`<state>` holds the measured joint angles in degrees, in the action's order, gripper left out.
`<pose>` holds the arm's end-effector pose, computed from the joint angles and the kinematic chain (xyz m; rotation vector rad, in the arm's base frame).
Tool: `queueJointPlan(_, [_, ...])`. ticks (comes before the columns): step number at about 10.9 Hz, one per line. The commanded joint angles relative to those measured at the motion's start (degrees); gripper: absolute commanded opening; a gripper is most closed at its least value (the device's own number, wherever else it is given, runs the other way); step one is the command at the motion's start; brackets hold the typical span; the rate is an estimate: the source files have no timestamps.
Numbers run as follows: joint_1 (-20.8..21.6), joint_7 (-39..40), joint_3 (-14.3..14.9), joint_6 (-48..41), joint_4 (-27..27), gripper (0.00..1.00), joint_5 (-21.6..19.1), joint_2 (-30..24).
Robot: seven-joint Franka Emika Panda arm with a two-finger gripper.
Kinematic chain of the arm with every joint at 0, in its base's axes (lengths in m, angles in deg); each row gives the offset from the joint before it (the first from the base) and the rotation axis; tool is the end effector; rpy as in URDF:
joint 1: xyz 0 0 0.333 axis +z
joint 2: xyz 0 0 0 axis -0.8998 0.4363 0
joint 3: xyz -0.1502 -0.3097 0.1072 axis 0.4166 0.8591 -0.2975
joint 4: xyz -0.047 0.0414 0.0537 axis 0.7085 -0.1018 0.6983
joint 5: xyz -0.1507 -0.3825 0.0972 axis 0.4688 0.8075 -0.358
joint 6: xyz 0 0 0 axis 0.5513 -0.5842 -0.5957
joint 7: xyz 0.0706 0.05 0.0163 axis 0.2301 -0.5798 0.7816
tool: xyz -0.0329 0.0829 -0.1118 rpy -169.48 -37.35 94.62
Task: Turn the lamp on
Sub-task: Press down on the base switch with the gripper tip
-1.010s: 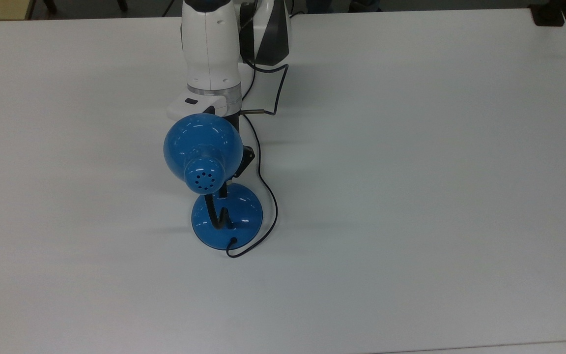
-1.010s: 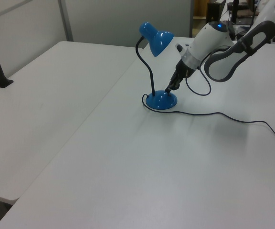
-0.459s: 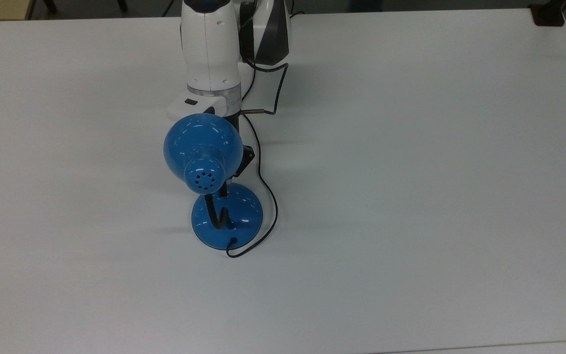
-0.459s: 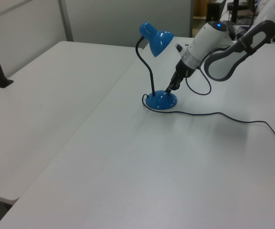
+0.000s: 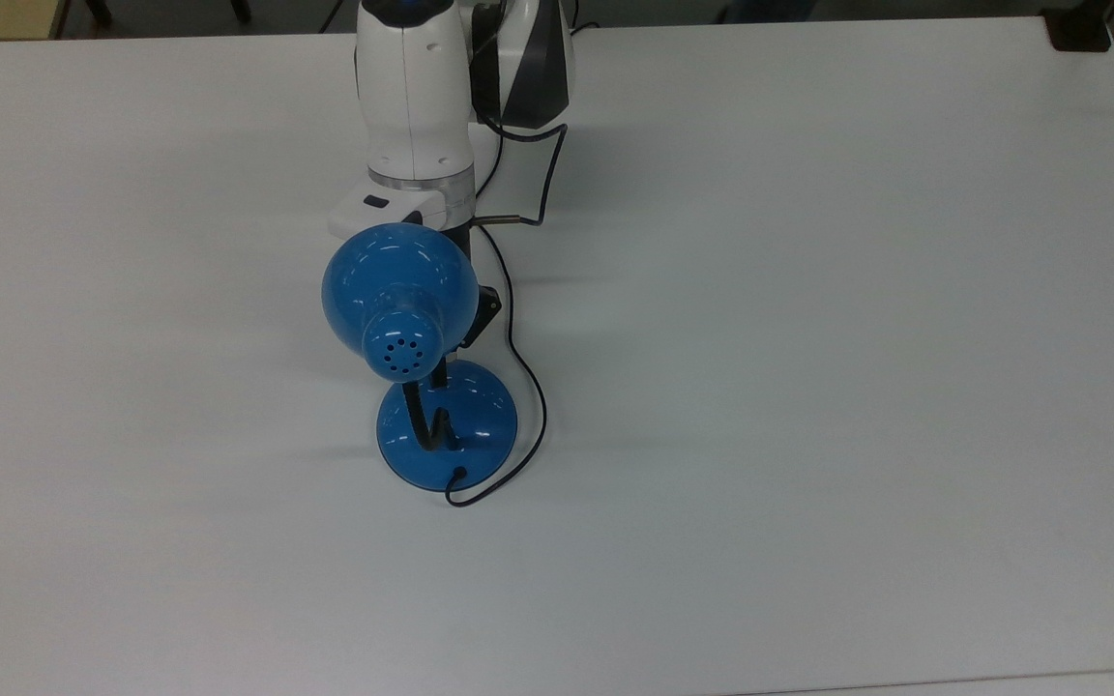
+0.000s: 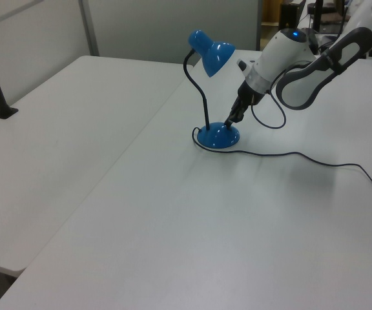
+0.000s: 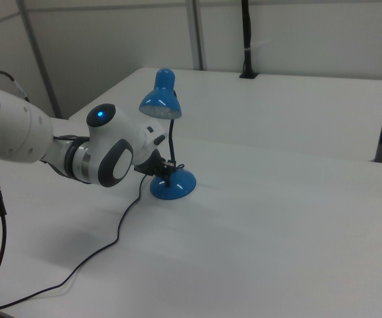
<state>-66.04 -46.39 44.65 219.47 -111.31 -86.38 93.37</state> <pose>0.6956 0.0055 0.3169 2.9415 0.3738 0.8413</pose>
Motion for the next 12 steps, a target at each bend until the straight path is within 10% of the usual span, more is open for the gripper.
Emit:
queueJointPlan(1, [0.1,-0.3,-0.1,-2.0,1.2,0.0,-0.8,0.2])
queueJointPlan(12, [-0.1,-0.3,-0.1,-2.0,4.2,0.0,-0.8,4.2])
